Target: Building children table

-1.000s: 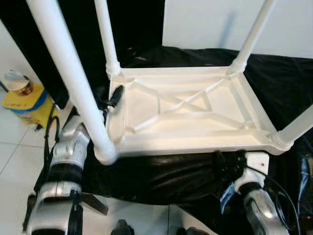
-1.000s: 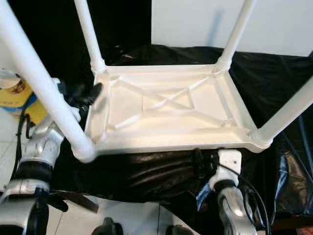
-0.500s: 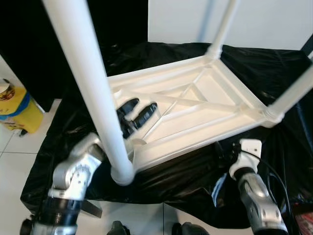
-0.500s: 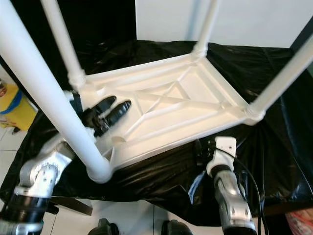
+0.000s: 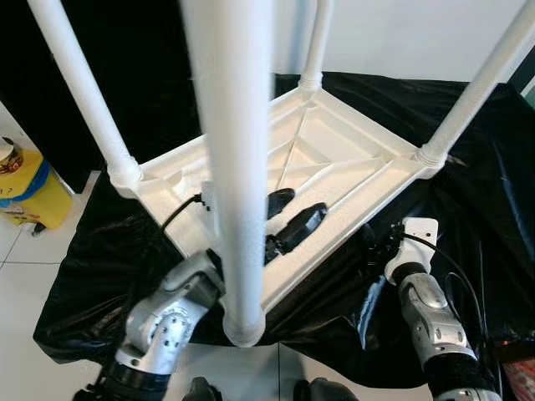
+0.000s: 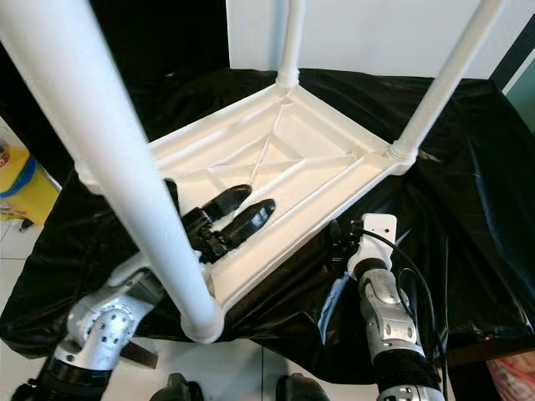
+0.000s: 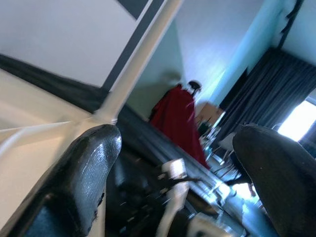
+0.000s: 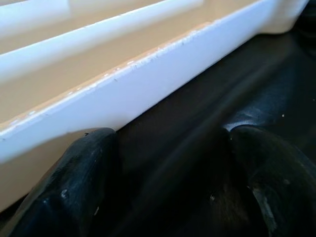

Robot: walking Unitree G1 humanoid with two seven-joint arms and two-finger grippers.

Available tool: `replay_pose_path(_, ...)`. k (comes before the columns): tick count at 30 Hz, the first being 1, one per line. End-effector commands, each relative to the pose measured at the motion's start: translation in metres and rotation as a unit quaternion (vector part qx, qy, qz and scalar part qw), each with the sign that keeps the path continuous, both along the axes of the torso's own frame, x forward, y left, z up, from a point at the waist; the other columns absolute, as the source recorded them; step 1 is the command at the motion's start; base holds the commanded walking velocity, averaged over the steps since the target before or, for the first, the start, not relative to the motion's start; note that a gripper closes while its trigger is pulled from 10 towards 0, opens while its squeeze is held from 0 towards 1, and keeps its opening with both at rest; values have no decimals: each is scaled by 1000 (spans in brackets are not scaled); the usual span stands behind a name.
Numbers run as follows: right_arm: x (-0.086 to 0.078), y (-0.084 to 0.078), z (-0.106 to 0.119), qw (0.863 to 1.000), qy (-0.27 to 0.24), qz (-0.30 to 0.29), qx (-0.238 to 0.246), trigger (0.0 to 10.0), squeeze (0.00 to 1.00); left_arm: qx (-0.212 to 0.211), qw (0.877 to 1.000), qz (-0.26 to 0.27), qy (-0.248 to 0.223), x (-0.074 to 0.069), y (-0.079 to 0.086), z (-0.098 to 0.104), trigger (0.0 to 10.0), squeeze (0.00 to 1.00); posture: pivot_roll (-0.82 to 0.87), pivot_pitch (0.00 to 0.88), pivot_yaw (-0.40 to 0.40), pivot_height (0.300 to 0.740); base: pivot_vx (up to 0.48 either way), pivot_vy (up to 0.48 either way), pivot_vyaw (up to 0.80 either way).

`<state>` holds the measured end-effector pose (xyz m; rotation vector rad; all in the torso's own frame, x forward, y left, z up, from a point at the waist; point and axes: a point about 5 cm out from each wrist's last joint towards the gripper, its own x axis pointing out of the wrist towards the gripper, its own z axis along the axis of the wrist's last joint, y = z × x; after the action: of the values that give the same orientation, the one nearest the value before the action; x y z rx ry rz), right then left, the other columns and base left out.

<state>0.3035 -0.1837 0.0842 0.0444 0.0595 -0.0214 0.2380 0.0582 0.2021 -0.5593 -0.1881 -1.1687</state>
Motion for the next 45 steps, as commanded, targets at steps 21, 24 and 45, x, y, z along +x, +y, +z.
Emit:
replay_pose_path(21, 20, 26, -3, 1000, -9, 5, -22, 10000, 0, 86, 995, 33, -31, 6, -37, -9, 10000, 0, 34, 65, -43, 740, 0, 0, 0)
replay_pose_path(24, 18, 17, -4, 999, -8, -19, -34, 10000, 0, 115, 990, 60, -48, 12, -31, -13, 10000, 0, 35, 62, -44, 740, 0, 0, 0)
replay_pose_path(45, -72, 14, 5, 988, -93, 88, -88, 10000, 0, 413, 886, 77, -195, 40, 75, -35, 10000, 0, -15, 106, -34, 740, 0, 0, 0)
